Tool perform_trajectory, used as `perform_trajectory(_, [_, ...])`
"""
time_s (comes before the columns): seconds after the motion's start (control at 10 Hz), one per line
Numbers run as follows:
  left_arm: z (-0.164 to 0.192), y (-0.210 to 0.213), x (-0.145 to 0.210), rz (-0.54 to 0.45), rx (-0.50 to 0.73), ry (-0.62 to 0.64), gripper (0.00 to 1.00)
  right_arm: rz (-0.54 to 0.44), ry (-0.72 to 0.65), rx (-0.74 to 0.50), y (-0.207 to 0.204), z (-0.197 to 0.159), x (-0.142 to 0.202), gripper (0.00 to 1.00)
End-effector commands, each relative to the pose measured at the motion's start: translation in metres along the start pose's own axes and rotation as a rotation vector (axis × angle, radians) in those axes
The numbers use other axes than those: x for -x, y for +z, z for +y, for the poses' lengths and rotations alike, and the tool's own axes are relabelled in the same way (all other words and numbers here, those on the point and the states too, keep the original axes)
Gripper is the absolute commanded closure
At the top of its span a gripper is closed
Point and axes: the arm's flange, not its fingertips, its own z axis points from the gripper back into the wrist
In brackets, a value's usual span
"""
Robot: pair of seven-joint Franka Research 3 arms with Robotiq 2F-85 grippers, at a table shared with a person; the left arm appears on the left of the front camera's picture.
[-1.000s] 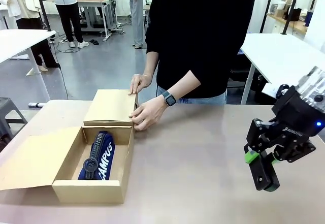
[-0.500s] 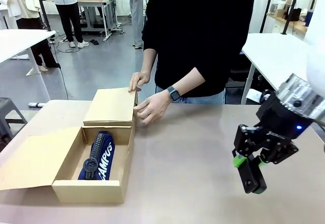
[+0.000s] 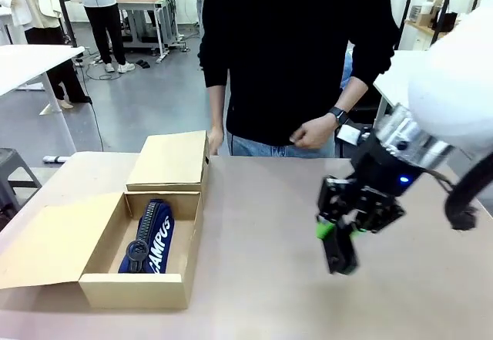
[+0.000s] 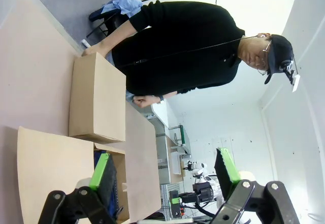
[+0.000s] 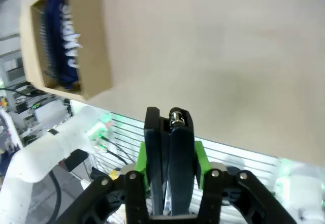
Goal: Place items inside the box.
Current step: Pick up a Pencil pouch or Stapler and place it inside the Mailer Box closest to the robot.
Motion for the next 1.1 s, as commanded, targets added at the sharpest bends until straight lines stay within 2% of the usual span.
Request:
perform_trajectory(0.0, [-0.001,-0.001,-0.001,-0.014,0.028,-0.020,0.00,0.047,0.046,-0.105,-0.043,0.072,-0.043,0.59])
perform_trajectory(0.2, [-0.001,-0.001,-0.001,-0.014,0.028,-0.020,0.00,0.116,0.103,-0.054,-0.079,0.141,-0.070,0.59])
perform_trajectory(0.3, [-0.001,-0.001,-0.001,-0.014,0.028,-0.020,0.00,0.117,0.137,-0.007,-0.101,0.169,-0.084,0.59])
perform_trajectory(0.4, [-0.001,-0.001,-0.001,-0.014,0.028,-0.020,0.00,0.132,0.149,0.017,-0.125,0.193,-0.096,0.59])
perform_trajectory(0.5, [-0.001,-0.001,-0.001,-0.014,0.028,-0.020,0.00,0.171,0.156,-0.010,-0.143,0.209,-0.097,0.59])
perform_trajectory(0.6, [-0.001,-0.001,-0.001,-0.014,0.028,-0.020,0.00,0.205,0.146,-0.010,-0.158,0.215,-0.098,0.59])
perform_trajectory(0.7, [-0.001,-0.001,-0.001,-0.014,0.028,-0.020,0.00,0.200,0.127,-0.001,-0.168,0.214,-0.099,0.59])
perform_trajectory(1.0, [-0.001,-0.001,-0.001,-0.014,0.028,-0.020,0.00,0.106,0.118,0.061,-0.184,0.218,-0.090,0.59])
